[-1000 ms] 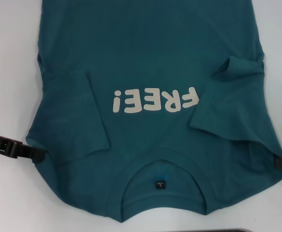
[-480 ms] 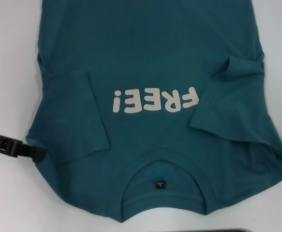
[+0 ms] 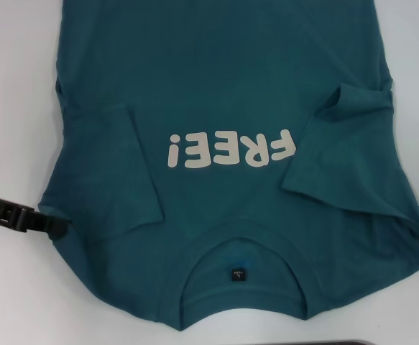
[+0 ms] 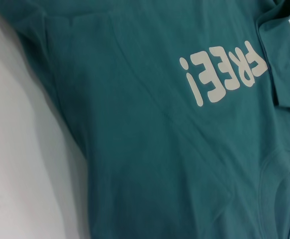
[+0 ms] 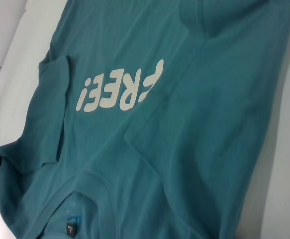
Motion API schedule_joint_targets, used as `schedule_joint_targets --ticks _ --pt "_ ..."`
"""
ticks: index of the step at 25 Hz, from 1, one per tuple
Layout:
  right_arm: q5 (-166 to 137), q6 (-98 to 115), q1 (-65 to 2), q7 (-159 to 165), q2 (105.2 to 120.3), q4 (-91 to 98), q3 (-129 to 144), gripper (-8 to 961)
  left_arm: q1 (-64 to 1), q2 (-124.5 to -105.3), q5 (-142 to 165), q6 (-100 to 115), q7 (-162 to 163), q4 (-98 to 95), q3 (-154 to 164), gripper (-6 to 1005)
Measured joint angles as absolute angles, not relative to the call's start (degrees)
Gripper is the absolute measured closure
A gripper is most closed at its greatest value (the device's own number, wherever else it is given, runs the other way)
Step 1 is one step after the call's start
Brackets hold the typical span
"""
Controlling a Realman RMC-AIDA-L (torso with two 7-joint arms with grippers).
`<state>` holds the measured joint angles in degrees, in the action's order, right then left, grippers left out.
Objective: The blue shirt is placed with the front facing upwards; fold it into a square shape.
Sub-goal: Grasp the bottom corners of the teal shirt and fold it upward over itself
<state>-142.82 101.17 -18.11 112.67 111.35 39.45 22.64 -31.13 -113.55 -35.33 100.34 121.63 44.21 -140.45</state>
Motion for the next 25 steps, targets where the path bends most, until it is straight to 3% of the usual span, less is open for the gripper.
schedule_joint_targets --ticks 6,25 --pt "-142.81 101.46 -17.31 112.59 110.95 40.00 21.28 933 -31.10 -113.39 -35.33 100.43 121.64 44.22 -140.45 1000" --pt "-142.70 102.46 -12.41 110.82 110.66 39.99 17.57 933 -29.67 -110.22 -35.33 106.18 121.60 44.70 -140.58 1001"
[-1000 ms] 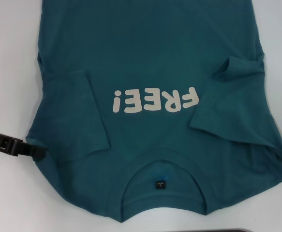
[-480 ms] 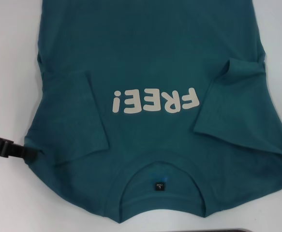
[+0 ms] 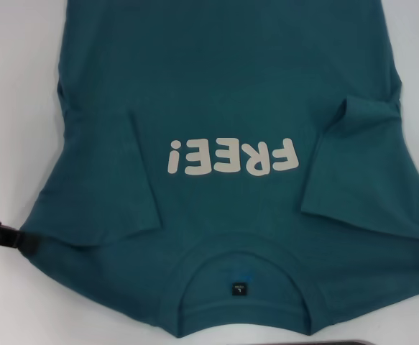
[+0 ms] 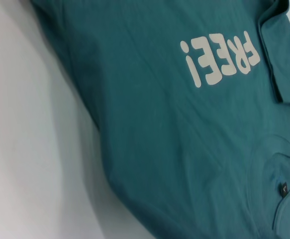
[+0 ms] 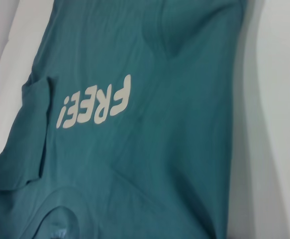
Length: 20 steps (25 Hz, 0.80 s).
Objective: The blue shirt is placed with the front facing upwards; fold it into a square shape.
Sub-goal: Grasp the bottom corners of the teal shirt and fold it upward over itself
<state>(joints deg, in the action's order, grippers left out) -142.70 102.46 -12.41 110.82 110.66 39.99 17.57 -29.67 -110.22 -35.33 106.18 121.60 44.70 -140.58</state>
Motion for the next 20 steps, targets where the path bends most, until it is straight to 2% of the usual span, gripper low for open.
schedule_joint_targets --ticks 7,20 --pt "-142.82 102.89 -10.26 109.82 110.36 39.99 15.92 933 -28.65 -109.99 -34.99 107.46 121.60 44.64 -140.54 1000" --pt "-142.82 105.82 -8.26 107.40 109.67 40.13 10.76 933 -27.98 -110.74 -34.41 108.96 120.58 44.77 -140.84 999"
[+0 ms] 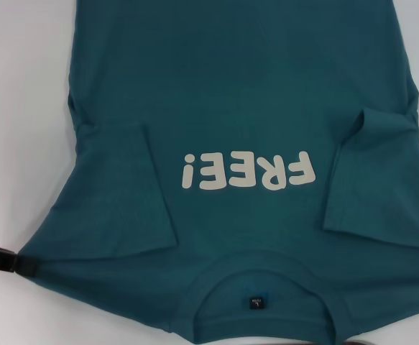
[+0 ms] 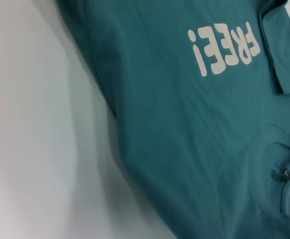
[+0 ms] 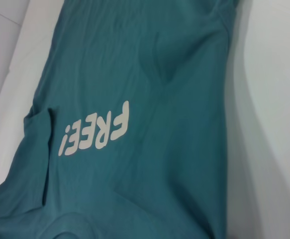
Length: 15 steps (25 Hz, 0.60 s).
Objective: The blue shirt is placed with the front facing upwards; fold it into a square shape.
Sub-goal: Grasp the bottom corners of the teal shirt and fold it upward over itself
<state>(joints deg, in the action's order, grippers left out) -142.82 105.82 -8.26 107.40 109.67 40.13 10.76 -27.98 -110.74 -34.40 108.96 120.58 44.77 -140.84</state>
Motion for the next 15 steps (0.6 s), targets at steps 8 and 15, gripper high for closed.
schedule_joint_targets --ticks 8,15 --pt "-142.58 106.18 -8.93 107.08 109.36 40.25 8.89 933 -28.80 -111.16 -34.91 109.00 119.56 44.60 -141.21 999" --pt "-142.37 105.83 -12.58 107.16 108.98 40.26 5.59 934 -31.56 -111.47 -38.70 106.43 118.06 44.25 -141.90 1000"
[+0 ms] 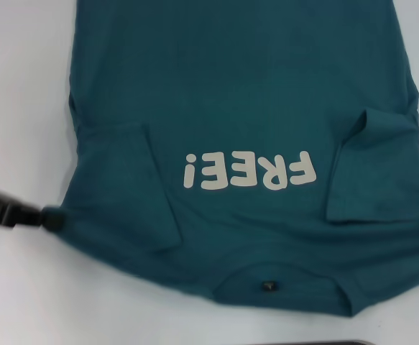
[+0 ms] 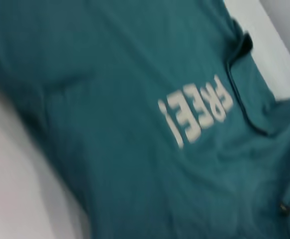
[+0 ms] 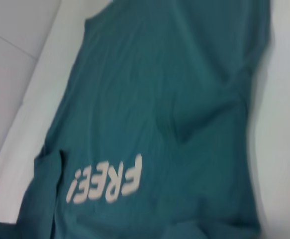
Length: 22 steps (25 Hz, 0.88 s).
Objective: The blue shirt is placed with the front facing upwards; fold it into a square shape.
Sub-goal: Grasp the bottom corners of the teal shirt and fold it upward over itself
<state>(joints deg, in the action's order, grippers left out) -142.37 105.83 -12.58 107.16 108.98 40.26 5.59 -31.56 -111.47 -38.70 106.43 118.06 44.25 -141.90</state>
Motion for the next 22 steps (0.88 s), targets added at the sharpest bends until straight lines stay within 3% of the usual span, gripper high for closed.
schedule_joint_targets --ticks 9,22 --pt "-141.38 101.91 -22.18 109.41 109.01 39.77 3.55 934 -39.29 -112.13 -40.07 97.43 119.32 44.10 -146.39 1000" --pt "-137.61 89.07 -34.69 112.73 109.24 39.46 5.33 934 -47.13 -111.27 -43.16 79.02 122.69 41.87 -146.74 1000"
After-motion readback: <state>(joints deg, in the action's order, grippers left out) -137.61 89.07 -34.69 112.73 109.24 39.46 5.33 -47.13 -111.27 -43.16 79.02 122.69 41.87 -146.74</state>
